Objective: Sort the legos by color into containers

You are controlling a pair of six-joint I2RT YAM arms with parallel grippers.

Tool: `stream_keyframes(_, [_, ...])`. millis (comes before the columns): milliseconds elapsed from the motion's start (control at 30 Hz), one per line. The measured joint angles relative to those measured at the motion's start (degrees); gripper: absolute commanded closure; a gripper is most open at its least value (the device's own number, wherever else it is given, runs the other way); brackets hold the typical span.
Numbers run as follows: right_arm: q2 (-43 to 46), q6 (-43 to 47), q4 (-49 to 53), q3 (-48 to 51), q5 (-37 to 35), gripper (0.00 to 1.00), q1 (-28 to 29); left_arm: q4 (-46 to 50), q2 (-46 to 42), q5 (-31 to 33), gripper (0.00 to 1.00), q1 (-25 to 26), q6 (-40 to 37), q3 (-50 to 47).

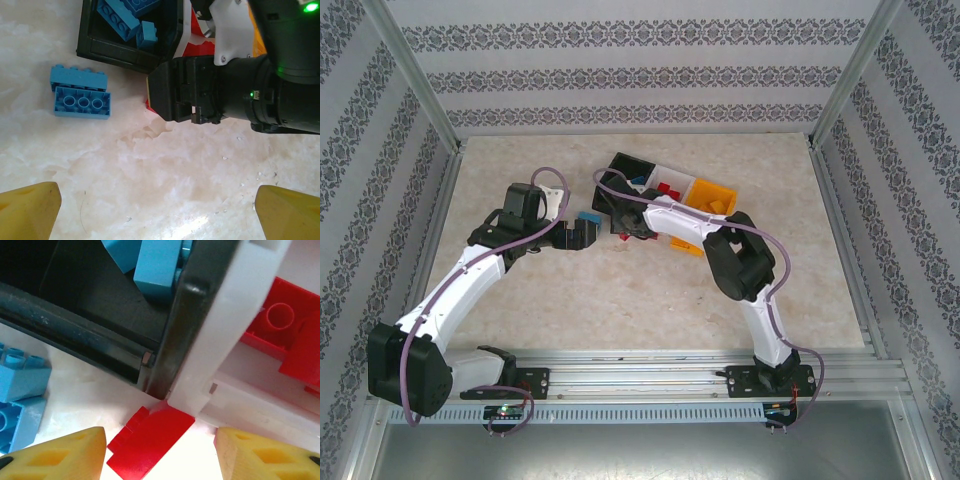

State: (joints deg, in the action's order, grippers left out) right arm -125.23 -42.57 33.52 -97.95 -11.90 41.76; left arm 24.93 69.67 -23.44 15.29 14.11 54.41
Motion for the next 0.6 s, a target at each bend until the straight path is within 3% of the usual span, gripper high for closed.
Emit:
stream_keyframes(367, [-4.57,-1.03,2.01,-4.50,0.44,0.54,0.02,0.07,-0.04,0.00,0.00,0.00,0.00,0.00])
stream_keyframes(600, [-4.85,-0.74,1.95,-4.28,0.50,0.79,0.02,0.17,-0.04,0.00,0.00,0.00,0.00,0.00])
